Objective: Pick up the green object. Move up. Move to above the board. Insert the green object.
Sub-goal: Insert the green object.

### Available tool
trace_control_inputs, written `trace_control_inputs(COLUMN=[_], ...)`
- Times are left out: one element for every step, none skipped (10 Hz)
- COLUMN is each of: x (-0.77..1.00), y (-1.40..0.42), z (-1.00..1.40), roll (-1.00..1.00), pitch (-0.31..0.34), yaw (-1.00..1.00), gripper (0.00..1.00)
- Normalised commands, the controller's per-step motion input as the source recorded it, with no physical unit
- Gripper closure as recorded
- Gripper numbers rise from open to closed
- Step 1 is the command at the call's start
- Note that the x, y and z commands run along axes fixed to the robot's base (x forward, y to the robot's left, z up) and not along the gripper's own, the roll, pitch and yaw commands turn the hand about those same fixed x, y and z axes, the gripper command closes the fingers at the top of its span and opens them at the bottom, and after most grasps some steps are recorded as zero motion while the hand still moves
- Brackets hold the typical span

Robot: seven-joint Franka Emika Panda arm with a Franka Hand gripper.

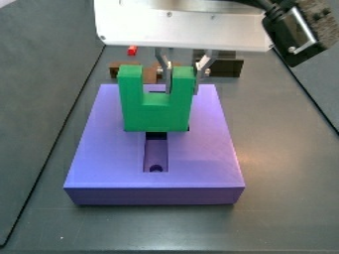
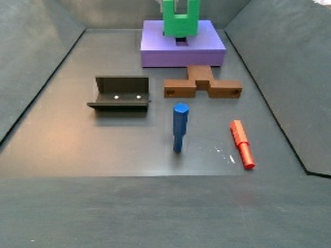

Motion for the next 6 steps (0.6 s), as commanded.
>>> trace_control_inputs(x=[-0.13, -0.08, 0.0, -0.04, -0.07, -0.09], y=[0.08, 0.01, -0.03, -0.07, -0.06, -0.01], z=[-0.13, -0.16, -0.24, -0.42, -0.53, -0.56], roll=[-0.18, -0.18, 0.0, 0.05, 0.08, 0.08], pitch=[-0.051, -0.069, -0.056, -0.05, -0.056, -0.04], yaw=[0.0, 0.0, -0.03, 0.0, 0.0, 0.0], gripper=[1.0, 1.0, 1.0, 1.0, 1.0, 1.0])
